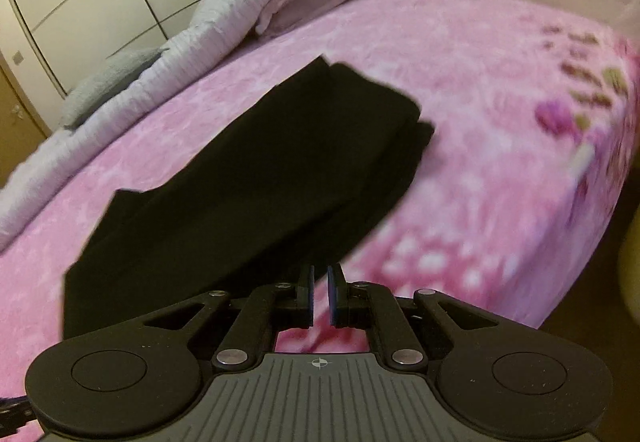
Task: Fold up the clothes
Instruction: 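Fold the held trouser end over onto the rest with both grippers, then open both grippers and release the folded trousers onto the sheet, then grasp the edge of the folded trousers with the left gripper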
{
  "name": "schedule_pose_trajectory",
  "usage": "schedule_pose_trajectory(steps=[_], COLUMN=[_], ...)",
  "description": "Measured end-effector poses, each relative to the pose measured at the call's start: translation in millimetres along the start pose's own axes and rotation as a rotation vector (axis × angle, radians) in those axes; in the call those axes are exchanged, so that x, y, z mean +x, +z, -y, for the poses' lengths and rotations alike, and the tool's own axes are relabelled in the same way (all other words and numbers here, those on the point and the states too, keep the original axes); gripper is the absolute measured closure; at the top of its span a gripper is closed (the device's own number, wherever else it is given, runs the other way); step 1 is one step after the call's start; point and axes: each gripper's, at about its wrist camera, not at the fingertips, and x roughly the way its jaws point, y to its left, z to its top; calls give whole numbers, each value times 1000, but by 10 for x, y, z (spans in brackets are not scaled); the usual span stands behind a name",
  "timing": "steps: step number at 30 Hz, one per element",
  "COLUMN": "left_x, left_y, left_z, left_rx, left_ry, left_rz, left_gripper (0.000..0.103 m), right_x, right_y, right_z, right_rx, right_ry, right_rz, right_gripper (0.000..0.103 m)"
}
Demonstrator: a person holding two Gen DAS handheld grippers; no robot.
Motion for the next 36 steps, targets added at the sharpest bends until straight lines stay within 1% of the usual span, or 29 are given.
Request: schedule_pose_trajectory(steps=[2, 8, 13, 18, 24, 27, 29, 32, 36], left_x=[-95, -350, -491, -568, -583, -547, -527, -491, -451], left_y=[-23, -92, -160, -213, -240, -261, -284, -308, -316], left_z=[12, 23, 38, 43, 49, 63, 75, 89, 58], left_rx=[5, 6, 1, 4, 7, 10, 11, 13, 3], left_ry=[10, 25, 23, 27, 29, 24, 19, 12, 11], left_rz=[18, 69, 93, 102, 102, 92, 84, 71, 62], left_gripper=[82, 80, 78, 77, 77, 77, 77, 77, 77], right_x=[-122, -484, -647, -700, -690, -686, -655, -601, -552], right_y=[-30, -41, -96, -168, -297, -362, -427, -490, -513], right_z=[-71, -231, -347, -460, -548, -592, -610, -632, -667], right_rx=[-19, -64, -90, -103, -143, -163, -187, -205, -224], right_ry=[19, 49, 71, 95, 76, 66, 42, 29, 21], right_rz=[-1, 48, 63, 51, 20, 4, -17, -46, -57], right_gripper=[95, 95, 95, 95, 95, 95, 95, 95, 95])
